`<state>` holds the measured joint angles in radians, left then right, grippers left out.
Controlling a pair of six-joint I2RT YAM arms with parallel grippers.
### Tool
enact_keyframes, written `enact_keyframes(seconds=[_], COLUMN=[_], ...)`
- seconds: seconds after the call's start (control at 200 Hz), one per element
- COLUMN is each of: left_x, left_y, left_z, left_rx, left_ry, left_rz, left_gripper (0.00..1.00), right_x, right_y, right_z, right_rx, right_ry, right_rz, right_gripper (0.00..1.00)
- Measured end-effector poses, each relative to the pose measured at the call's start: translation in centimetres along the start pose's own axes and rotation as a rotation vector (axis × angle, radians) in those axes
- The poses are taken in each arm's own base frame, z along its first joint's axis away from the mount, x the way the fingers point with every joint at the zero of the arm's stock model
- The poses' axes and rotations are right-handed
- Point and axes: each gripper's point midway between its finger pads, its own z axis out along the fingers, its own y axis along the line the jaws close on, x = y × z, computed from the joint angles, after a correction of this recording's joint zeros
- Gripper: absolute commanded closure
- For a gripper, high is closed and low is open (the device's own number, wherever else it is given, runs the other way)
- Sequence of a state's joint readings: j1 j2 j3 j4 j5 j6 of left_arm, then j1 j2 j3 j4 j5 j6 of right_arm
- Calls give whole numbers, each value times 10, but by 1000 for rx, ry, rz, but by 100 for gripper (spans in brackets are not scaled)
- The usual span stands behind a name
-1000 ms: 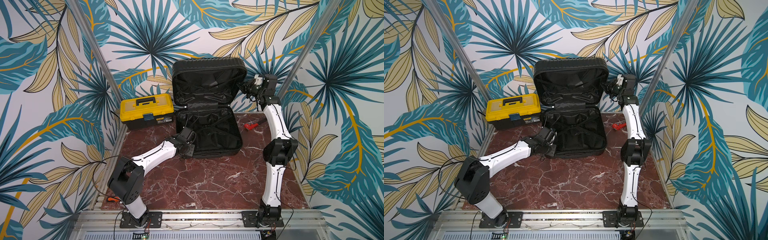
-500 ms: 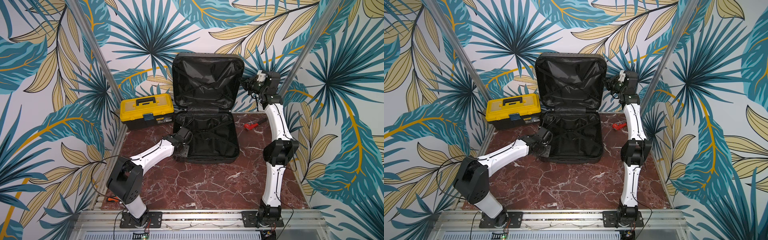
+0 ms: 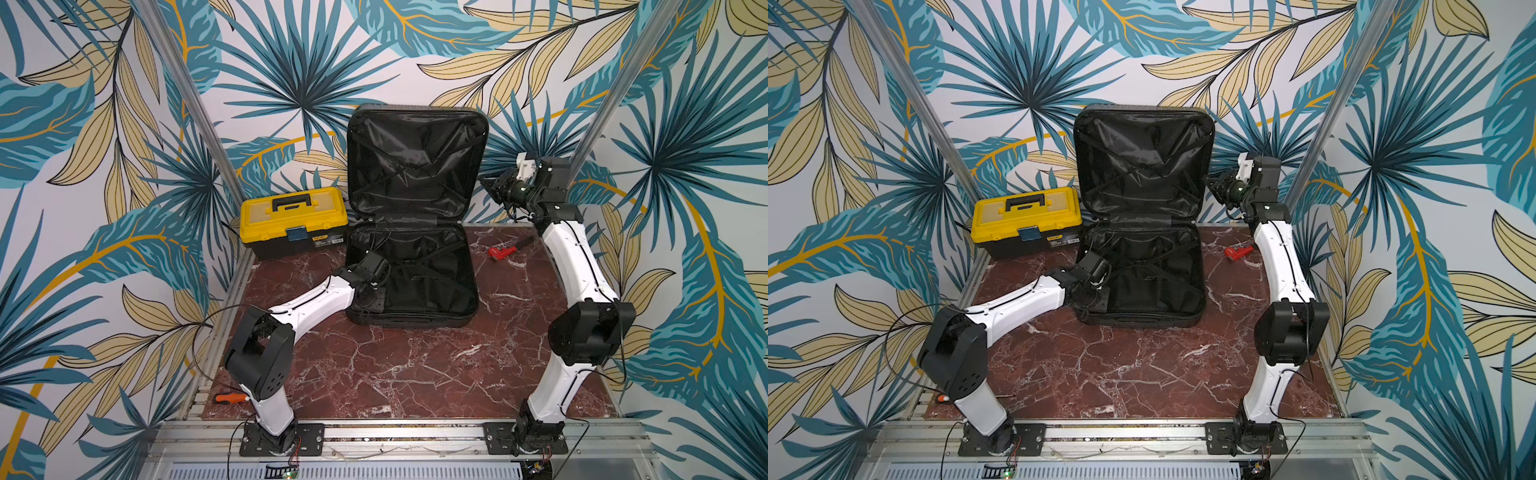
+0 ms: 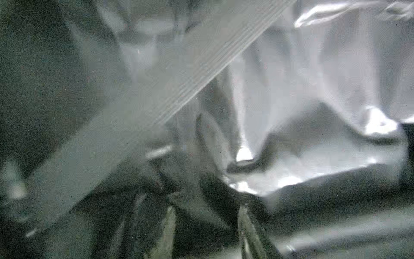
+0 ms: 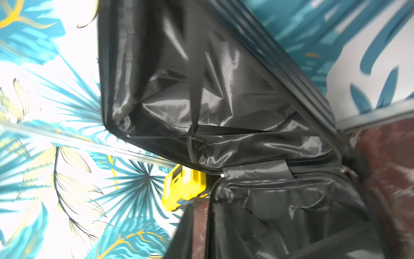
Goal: Open the suitcase zippers
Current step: Open the suitcase at the center of the board, then reset both arms
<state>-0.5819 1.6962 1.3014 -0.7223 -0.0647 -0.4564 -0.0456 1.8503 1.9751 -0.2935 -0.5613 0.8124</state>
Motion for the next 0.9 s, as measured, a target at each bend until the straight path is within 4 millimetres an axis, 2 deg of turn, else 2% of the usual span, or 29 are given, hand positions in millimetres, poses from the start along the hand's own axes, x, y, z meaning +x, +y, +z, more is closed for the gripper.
enact_keyframes(seconds=[0.06, 0.08, 0.105, 0.115, 0.14, 0.15, 0.225, 0.3, 0.38, 0.466, 0.521, 0.561, 0.611, 0.686, 0.776, 0.901], left_x=[-13, -18, -27, -30, -38, -41, -61, -76, -88, -93, -93, -90, -87, -77, -64, -42], left_y=[-3, -4, -5, -6, -7, -7, -5, 9, 40, 78, 104, 120, 143, 185, 229, 259], left_z=[-20, -29, -43, -48, -61, -66, -107, -146, -178, -193, -192, -184, -168, -139, -104, -60], left_rx=[20, 27, 39, 41, 52, 54, 81, 97, 55, -70, -165, -217, -261, -313, -361, -357], left_ry=[-59, -86, -125, -141, -179, -196, -320, -437, -572, -688, -746, -764, -759, -713, -645, -588], left_rz=[2, 9, 20, 15, 25, 20, 14, -18, -77, -150, -190, -205, -213, -244, -270, -287], left_gripper=[31, 26, 20, 16, 2, 0, 1, 1, 1, 1, 1, 1, 1, 1, 1, 1], right_x=[2, 3, 5, 6, 7, 8, 15, 27, 46, 57, 57, 57, 60, 73, 101, 147], right_y=[6, 8, 9, 10, 10, 11, 9, 6, 0, -17, -32, -43, -61, -90, -143, -216], right_z=[-14, -18, -23, -25, -30, -31, -45, -63, -87, -121, -140, -151, -161, -164, -165, -170], right_rx=[14, 22, 37, 40, 59, 67, 147, 230, 302, 396, 464, 505, 555, 603, 689, 792], right_ry=[-21, -26, -31, -33, -41, -44, -66, -93, -123, -189, -262, -310, -357, -389, -390, -343], right_rz=[-54, -66, -80, -88, -109, -116, -177, -239, -286, -317, -333, -349, -392, -470, -558, -644], right_gripper=[31, 23, 4, 1, 0, 1, 1, 1, 1, 1, 1, 0, 1, 1, 0, 0])
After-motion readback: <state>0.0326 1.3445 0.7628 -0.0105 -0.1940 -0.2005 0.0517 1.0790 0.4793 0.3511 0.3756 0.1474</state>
